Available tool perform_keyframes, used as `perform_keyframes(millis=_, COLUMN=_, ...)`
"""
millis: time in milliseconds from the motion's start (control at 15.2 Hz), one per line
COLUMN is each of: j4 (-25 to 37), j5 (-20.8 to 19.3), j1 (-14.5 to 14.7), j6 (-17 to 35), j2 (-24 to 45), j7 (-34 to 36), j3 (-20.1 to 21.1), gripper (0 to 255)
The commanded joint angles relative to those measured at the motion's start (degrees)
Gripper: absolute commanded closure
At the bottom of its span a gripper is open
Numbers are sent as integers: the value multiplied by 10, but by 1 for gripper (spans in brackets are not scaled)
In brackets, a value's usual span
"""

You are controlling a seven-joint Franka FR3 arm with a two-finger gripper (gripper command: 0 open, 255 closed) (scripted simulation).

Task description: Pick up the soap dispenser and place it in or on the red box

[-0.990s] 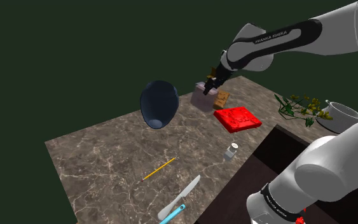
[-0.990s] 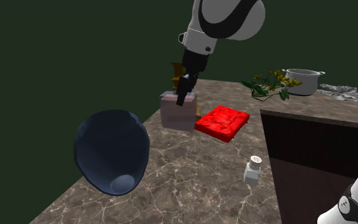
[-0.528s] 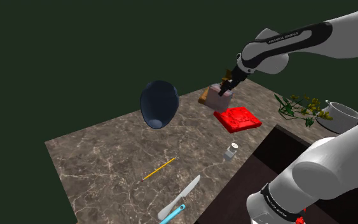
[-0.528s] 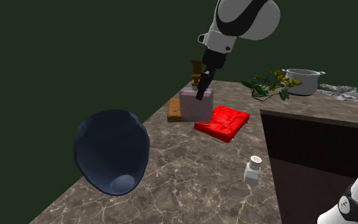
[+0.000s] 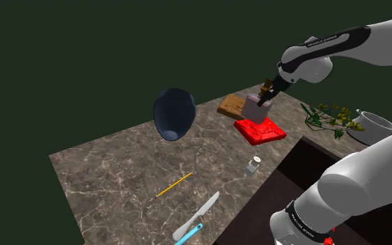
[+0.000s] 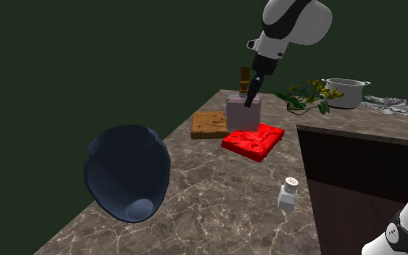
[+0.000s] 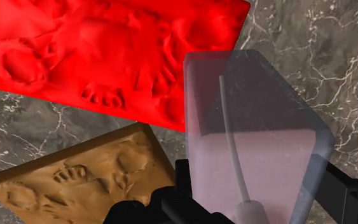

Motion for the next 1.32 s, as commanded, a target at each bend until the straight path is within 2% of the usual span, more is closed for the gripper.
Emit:
perform_keyframes(millis=0, j4=19, j5=9, j1=-6, j6=-9, j2=14, j7=-38, j3=-23, gripper=255)
perform_keyframes(millis=462, j4=95, j5=65, j1=-33, j6=-48, j2=82, j7=-179, j3=-104, gripper=255)
perform_keyframes(millis=1254, j4=61, j5=156, j1=-27, j6=32, j2=154, j7=-257, j3=-108, gripper=255)
